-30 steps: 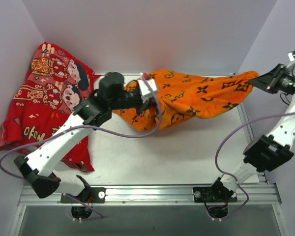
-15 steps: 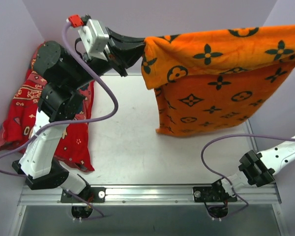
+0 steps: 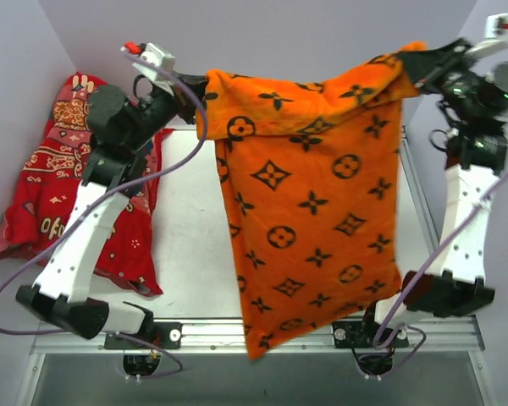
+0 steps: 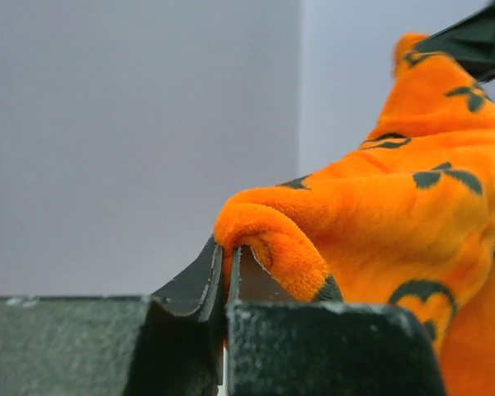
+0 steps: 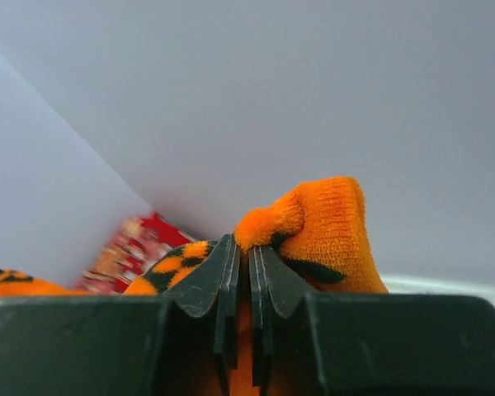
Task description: Put the pillow into the pillowcase
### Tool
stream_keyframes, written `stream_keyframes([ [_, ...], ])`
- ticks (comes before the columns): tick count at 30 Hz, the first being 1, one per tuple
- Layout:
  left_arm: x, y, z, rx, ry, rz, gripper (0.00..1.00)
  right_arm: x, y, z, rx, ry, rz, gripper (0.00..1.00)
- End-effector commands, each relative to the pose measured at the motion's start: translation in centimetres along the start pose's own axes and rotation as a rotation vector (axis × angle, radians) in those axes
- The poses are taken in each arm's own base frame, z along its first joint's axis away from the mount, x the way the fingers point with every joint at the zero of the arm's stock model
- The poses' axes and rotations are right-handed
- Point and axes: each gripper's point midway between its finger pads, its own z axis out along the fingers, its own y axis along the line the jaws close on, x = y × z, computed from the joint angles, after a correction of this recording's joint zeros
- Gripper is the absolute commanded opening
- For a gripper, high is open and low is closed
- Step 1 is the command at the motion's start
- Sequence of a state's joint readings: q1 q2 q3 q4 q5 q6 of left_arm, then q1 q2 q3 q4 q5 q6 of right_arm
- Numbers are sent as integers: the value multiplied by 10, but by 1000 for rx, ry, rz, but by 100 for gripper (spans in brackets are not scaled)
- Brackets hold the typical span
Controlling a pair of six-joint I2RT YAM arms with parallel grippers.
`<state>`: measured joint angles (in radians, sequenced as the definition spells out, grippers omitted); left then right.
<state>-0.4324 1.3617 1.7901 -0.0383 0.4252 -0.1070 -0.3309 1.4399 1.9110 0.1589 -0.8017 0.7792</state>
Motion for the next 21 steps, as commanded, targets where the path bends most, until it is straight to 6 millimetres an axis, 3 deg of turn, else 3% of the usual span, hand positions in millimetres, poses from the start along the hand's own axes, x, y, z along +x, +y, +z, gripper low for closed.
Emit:
stream_keyframes([
  [1, 117, 95, -2, -252, 167, -106, 0, 107, -99, 39, 247, 235, -241, 0],
  [2, 140, 134, -16, -376, 201, -89, 0, 122, -106, 50, 241, 292, -291, 0],
  [3, 191, 164, -23, -439, 290, -91, 0, 171, -145, 70, 276, 404, -258, 0],
  [4, 215, 189, -29, -488, 348, -43, 0, 196, -142, 86, 252, 465, -258, 37],
  [5, 239, 213, -37, -540, 415, -40, 19, 229, -153, 81, 283, 602, -222, 56],
  [6, 315, 249, -79, -634, 655, -143, 39, 242, -168, 97, 279, 640, -274, 70],
  [7, 292, 269, -70, -656, 640, -170, 73, 250, -181, 91, 326, 671, -327, 100],
  [8, 339, 283, -111, -720, 820, -331, 97, 261, -177, 79, 318, 731, -394, 100],
  [9, 339, 285, -113, -723, 845, -351, 97, 265, -178, 68, 335, 761, -382, 100],
  [10, 331, 299, -129, -759, 832, -388, 97, 267, -177, 57, 320, 795, -403, 100],
  [11, 332, 299, -137, -760, 835, -408, 97, 274, -178, 43, 313, 836, -399, 100],
  [12, 311, 299, -134, -736, 777, -390, 97, 263, -161, 33, 281, 824, -421, 100],
  [13, 311, 291, -133, -699, 776, -382, 98, 288, -164, 12, 247, 903, -418, 99],
  [14, 321, 278, -138, -665, 797, -404, 97, 297, -153, 1, 182, 938, -394, 97],
  [15, 306, 266, -131, -631, 762, -382, 98, 299, -141, -9, 150, 956, -396, 96],
  [16, 307, 245, -122, -554, 765, -386, 97, 318, -139, -24, 131, 1018, -372, 94],
  [17, 326, 226, -129, -525, 810, -407, 98, 331, -129, -39, 92, 1085, -346, 92],
  [18, 314, 218, -129, -510, 794, -367, 98, 346, -119, -48, 59, 1142, -327, 90],
  [19, 321, 189, -114, -439, 822, -320, 98, 357, -112, -57, 42, 1191, -306, 86],
  [21, 331, 162, -122, -379, 856, -269, 97, 381, -96, -82, 6, 1294, -221, 84],
])
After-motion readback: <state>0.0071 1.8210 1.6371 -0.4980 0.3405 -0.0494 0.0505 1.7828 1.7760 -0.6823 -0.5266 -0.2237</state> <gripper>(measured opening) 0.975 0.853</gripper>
